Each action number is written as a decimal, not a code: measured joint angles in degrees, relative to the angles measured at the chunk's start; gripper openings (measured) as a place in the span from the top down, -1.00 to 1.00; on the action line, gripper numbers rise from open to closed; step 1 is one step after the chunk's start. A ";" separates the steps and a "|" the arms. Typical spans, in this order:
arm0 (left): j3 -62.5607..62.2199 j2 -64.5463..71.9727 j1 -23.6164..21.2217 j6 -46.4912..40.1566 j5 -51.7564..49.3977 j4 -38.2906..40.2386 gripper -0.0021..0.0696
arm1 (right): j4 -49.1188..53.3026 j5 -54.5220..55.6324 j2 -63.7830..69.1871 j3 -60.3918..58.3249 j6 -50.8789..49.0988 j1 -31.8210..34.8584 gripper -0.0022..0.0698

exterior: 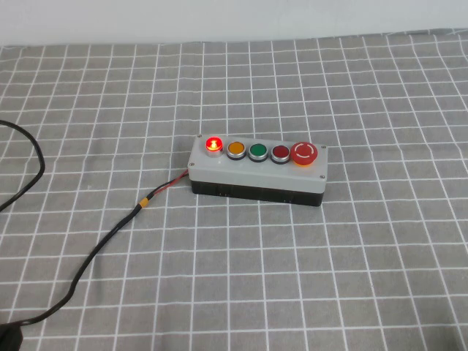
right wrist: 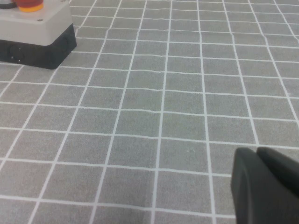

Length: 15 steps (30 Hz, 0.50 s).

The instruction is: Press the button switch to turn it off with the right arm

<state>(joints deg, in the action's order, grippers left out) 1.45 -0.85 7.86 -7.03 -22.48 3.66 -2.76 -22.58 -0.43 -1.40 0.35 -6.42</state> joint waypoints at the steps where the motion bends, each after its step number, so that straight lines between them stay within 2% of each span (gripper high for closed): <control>1: 0.00 0.00 0.00 0.00 0.00 0.00 0.95 | -0.10 0.00 0.00 0.00 0.00 0.00 0.98; 15: 0.00 0.00 0.00 0.00 0.00 0.00 0.95 | -0.45 0.00 0.00 0.00 0.00 0.00 0.98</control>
<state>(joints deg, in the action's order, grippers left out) 1.45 -0.85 7.86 -7.03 -22.48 3.66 -3.21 -22.58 -0.43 -1.40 0.35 -6.42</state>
